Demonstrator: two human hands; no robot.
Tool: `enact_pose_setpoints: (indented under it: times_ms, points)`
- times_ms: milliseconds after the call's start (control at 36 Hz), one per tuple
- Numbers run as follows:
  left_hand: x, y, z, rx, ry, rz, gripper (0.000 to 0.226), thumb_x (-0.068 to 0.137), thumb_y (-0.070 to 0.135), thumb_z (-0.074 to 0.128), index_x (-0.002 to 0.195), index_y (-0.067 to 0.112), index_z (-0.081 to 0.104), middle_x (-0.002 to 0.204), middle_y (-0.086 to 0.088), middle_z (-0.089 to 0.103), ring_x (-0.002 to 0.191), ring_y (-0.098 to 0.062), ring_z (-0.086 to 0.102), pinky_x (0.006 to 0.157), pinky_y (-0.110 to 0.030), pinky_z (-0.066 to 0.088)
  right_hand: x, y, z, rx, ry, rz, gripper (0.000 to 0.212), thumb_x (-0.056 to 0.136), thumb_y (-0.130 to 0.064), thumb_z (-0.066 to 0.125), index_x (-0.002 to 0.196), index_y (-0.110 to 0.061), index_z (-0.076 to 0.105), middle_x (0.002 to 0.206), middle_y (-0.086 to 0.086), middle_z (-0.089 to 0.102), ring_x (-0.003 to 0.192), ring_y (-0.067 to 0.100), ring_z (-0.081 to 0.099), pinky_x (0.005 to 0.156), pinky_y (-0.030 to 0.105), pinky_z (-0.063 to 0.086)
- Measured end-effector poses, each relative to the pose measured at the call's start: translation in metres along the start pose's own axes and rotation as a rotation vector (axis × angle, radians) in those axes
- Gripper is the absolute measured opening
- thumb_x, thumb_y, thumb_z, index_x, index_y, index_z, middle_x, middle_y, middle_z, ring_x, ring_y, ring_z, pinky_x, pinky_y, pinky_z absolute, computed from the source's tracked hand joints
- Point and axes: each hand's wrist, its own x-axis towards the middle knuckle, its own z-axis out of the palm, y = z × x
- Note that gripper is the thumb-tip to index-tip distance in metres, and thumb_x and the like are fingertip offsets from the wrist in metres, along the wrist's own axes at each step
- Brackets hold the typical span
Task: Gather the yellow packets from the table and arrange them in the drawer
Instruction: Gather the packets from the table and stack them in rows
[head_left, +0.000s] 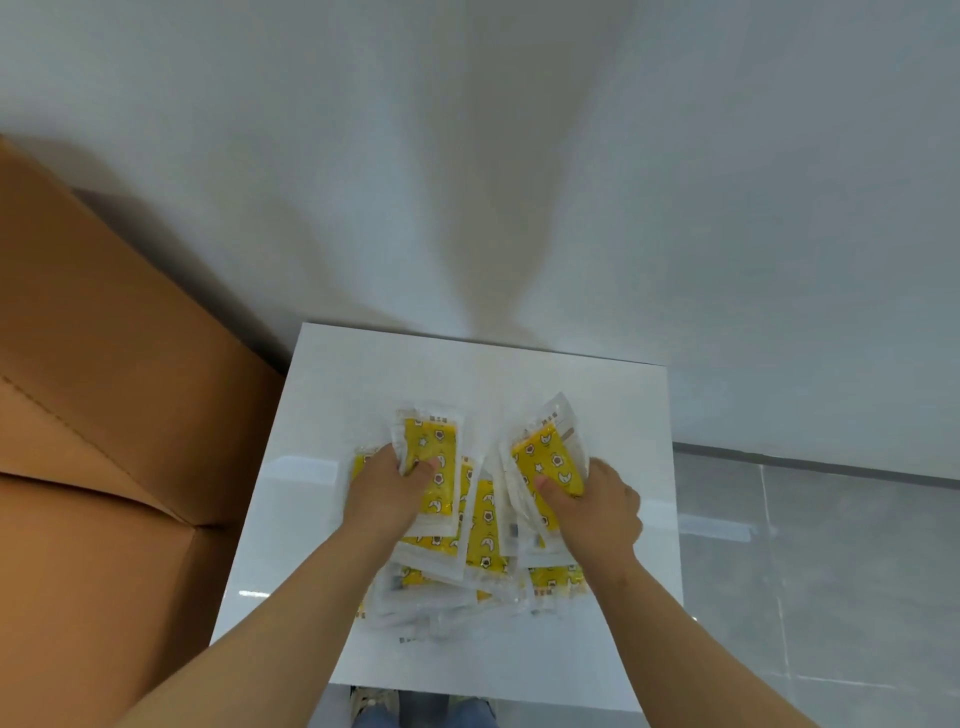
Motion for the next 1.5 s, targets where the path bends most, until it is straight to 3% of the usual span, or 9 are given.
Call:
enact_pose_setpoints:
  times_ms: [111,222,528,694,778,917,1056,1250,1500]
  points:
    - [0.008,0.001,0.005,0.455,0.111,-0.001,0.06,0.09,0.048,0.05,0.134,0.007,0.044,0.146,-0.005,0.036,0.133,-0.03,0.032,0.103,-0.043,0.035,0.004,-0.001,-0.006,-0.026,-0.056,0.024,0.055,0.085,-0.049,0.06,0.129,-0.018,0.052,0.154,0.001,0.023,0.14,0.029,0.02,0.109,0.05,0.027]
    - [0.008,-0.001,0.011,0.451,0.121,0.021,0.072,0.091,0.047,0.051,0.145,0.005,0.027,0.154,-0.005,0.023,0.139,-0.027,0.027,0.106,-0.043,0.031,0.008,0.0,0.0,0.032,-0.075,-0.059,0.03,0.08,-0.045,0.065,0.095,-0.02,0.058,0.125,0.005,0.053,0.119,0.032,0.047,0.093,0.048,0.044]
    - [0.004,-0.008,0.013,0.193,0.122,0.033,0.043,0.083,0.04,0.065,0.111,0.007,0.062,0.124,-0.01,0.055,0.114,-0.027,0.052,0.096,-0.043,0.046,-0.005,0.0,-0.009,0.257,-0.127,-0.006,0.018,0.083,-0.035,0.066,0.094,-0.022,0.059,0.096,0.0,0.065,0.09,0.02,0.062,0.084,0.039,0.052]
    - [-0.015,0.007,0.009,0.377,0.173,-0.017,0.047,0.086,0.042,0.06,0.118,0.008,0.057,0.134,-0.007,0.048,0.122,-0.03,0.046,0.097,-0.044,0.042,-0.015,-0.003,-0.027,-0.098,-0.041,0.034,0.024,0.085,-0.048,0.054,0.083,-0.024,0.051,0.085,-0.006,0.054,0.104,0.019,0.044,0.088,0.034,0.027]
    - [-0.025,0.015,0.009,0.128,0.074,0.038,0.026,0.086,0.03,0.063,0.102,0.011,0.063,0.104,-0.006,0.064,0.101,-0.026,0.06,0.088,-0.042,0.049,-0.019,-0.002,-0.033,-0.083,-0.012,0.005,0.023,0.085,-0.045,0.056,0.08,-0.023,0.052,0.083,-0.005,0.054,0.104,0.019,0.043,0.085,0.032,0.027]
    - [-0.038,0.025,0.008,-0.114,0.028,-0.036,0.02,0.09,0.025,0.061,0.106,0.014,0.058,0.107,0.004,0.061,0.103,-0.018,0.055,0.087,-0.032,0.044,-0.026,-0.004,-0.039,0.301,-0.075,0.005,0.016,0.084,-0.029,0.065,0.083,-0.014,0.06,0.077,-0.002,0.062,0.075,0.018,0.06,0.072,0.033,0.049]
    - [-0.051,0.033,0.003,-0.311,0.014,-0.029,0.009,0.092,0.017,0.058,0.086,0.024,0.06,0.082,0.005,0.065,0.077,-0.011,0.061,0.06,-0.022,0.043,-0.033,-0.006,-0.048,0.737,-0.118,0.138,0.006,0.082,-0.021,0.071,0.084,-0.021,0.065,0.084,0.0,0.069,0.083,0.02,0.065,0.077,0.036,0.053]
    - [-0.072,0.053,-0.014,-0.386,0.032,-0.021,0.002,0.091,0.025,0.058,0.091,0.024,0.057,0.089,0.0,0.064,0.086,-0.023,0.061,0.077,-0.033,0.047,-0.051,-0.018,-0.078,1.129,-0.202,0.207,0.011,0.086,-0.014,0.066,0.096,-0.018,0.065,0.089,0.004,0.071,0.081,0.022,0.068,0.069,0.038,0.055]
    - [-0.114,0.088,-0.051,-0.467,0.085,0.019,0.008,0.091,0.03,0.058,0.084,0.026,0.058,0.092,0.0,0.068,0.089,-0.025,0.064,0.088,-0.044,0.051,-0.084,-0.045,-0.12,1.277,-0.313,0.092,0.01,0.088,-0.017,0.061,0.097,-0.017,0.064,0.082,0.004,0.075,0.077,0.022,0.07,0.066,0.038,0.055]
